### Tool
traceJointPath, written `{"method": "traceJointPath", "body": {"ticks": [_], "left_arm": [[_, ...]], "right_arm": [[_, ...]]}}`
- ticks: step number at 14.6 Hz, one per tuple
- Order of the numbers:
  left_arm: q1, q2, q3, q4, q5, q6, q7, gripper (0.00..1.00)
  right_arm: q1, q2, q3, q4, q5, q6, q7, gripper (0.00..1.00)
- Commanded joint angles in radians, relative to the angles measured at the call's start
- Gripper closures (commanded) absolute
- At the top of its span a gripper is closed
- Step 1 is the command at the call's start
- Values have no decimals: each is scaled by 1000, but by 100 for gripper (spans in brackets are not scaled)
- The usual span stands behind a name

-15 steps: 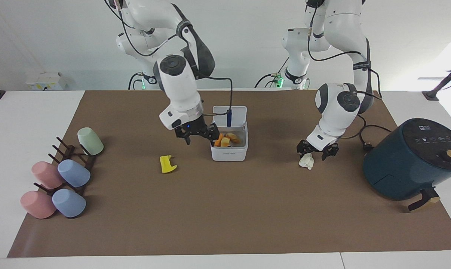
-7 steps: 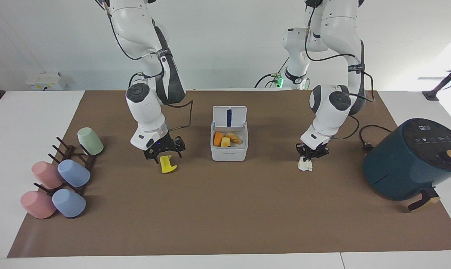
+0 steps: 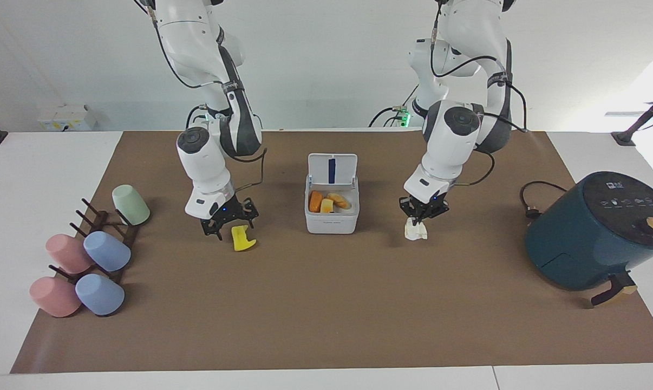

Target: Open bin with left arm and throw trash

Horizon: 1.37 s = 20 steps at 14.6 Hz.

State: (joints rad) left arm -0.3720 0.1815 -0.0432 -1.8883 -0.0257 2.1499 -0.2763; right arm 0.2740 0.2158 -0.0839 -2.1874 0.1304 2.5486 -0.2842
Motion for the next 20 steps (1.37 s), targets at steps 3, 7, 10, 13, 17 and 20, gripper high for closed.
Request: {"method": "traceJointPath", "body": {"ticks": [3, 7, 10, 13, 17, 20], "left_arm": [[-123, 1, 2, 86, -98, -96, -124, 100], [-212, -8, -9, 80, -184, -84, -129, 100], [-271, -25, -10, 35, -192, -18, -165, 100], [-283, -27, -9, 32, -192, -18, -159, 0], [-251, -53, -1, 31, -192, -88, -156, 0], [-167, -99, -1, 28, -181, -146, -136, 0]], "right_arm": [[-6, 7, 15, -26, -5, 77, 61, 5], [-6, 19, 15, -20, -2, 73, 97, 36], [-4, 20, 15, 27, -2, -3, 100, 100], [-10, 16, 13, 115, 0, -149, 108, 100], [-18, 5, 13, 213, 3, -313, 123, 100], [-1, -6, 18, 300, 78, -433, 314, 100]]}}
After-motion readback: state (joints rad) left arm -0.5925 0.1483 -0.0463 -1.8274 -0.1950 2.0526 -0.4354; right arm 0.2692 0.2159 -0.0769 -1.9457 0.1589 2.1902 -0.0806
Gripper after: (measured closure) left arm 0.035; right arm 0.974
